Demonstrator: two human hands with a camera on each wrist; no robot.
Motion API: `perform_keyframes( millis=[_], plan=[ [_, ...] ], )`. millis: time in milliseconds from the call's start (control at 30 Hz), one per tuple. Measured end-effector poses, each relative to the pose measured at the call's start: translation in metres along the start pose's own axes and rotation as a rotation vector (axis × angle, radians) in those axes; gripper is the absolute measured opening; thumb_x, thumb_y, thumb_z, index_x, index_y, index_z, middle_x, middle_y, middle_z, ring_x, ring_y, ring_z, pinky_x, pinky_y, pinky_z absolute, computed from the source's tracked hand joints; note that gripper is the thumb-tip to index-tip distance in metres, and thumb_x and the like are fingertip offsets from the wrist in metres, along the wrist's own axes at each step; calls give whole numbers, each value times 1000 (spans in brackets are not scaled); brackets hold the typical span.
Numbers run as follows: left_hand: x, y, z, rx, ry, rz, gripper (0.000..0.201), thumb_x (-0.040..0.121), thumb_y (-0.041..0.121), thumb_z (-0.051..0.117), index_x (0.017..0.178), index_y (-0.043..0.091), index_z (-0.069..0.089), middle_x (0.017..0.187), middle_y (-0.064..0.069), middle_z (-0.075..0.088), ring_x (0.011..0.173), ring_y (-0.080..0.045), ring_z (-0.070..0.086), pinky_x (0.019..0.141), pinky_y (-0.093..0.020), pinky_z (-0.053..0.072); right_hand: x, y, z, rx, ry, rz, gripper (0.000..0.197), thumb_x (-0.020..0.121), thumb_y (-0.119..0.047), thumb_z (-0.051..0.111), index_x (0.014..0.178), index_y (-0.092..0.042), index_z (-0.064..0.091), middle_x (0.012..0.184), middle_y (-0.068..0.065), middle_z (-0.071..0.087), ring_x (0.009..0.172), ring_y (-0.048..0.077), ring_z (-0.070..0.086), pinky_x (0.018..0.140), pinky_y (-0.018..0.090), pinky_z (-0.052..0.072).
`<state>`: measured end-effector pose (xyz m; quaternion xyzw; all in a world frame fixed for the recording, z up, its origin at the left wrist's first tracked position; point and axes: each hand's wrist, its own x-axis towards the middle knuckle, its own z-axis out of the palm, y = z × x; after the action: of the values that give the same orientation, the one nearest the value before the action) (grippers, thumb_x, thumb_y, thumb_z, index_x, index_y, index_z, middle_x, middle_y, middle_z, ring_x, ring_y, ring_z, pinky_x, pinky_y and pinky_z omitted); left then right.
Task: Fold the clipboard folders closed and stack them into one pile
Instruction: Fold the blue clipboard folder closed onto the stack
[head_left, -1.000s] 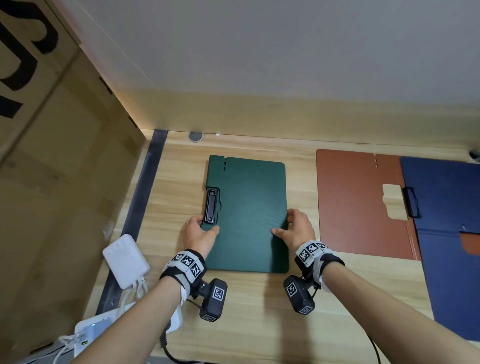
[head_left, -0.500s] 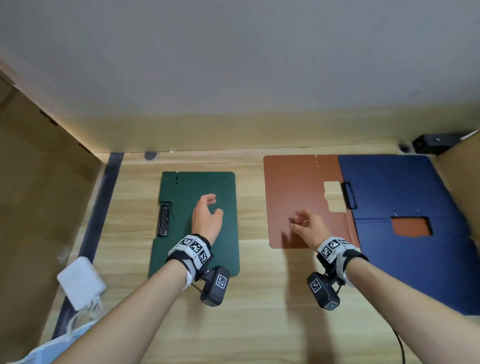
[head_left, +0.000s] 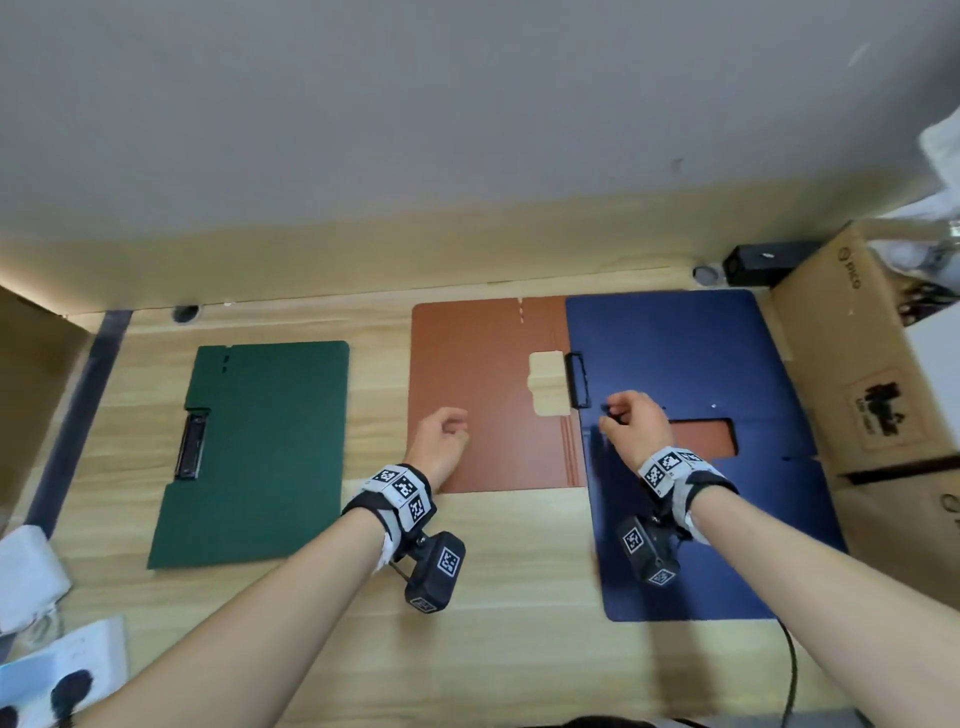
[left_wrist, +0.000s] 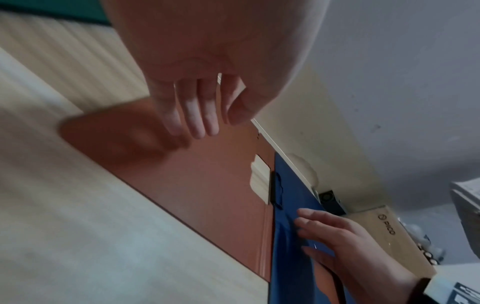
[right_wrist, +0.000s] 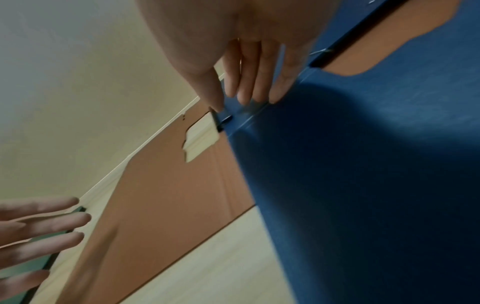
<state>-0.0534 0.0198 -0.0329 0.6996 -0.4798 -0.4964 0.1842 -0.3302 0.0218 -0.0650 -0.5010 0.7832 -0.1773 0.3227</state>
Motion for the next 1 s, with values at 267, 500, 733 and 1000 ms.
perform_keyframes(
  millis=[267, 500, 733, 1000],
  plan=[
    [20, 26, 55, 134, -107, 22, 31, 92, 8, 49, 117, 16, 64, 114, -1, 68, 108, -18, 62, 96, -29, 46, 13, 50, -34, 6, 109, 145, 14, 80, -25, 69, 93, -26, 64, 96, -1, 63, 91, 23, 65, 86, 35, 51],
    [54, 55, 96, 242, -161, 94, 28, 89, 9, 51, 112, 11, 67, 115, -5, 67, 109, -21, 60, 89, -20, 39, 28, 66, -56, -4, 102, 98, 19, 77, -18, 72, 91, -27, 63, 99, 1, 60, 94, 24, 62, 88, 41, 51],
    [97, 90, 138, 710, -84, 109, 45, 86, 55, 49, 80, 13, 65, 80, -7, 68, 77, -33, 64, 66, -31, 49, 52, 81, -62, -173, 126, 1, 25, 80, -26, 70, 105, -22, 65, 113, 1, 53, 114, 27, 45, 93, 38, 44],
    [94, 89, 142, 983, 11, 316, 49, 92, 50, 39, 66, 11, 51, 67, -6, 55, 69, -31, 58, 58, -31, 36, 55, 76, -37, -356, 15, -185, 90, 82, -67, 54, 152, -18, 24, 163, 4, 10, 149, 25, 10, 120, 41, 17]
  ],
)
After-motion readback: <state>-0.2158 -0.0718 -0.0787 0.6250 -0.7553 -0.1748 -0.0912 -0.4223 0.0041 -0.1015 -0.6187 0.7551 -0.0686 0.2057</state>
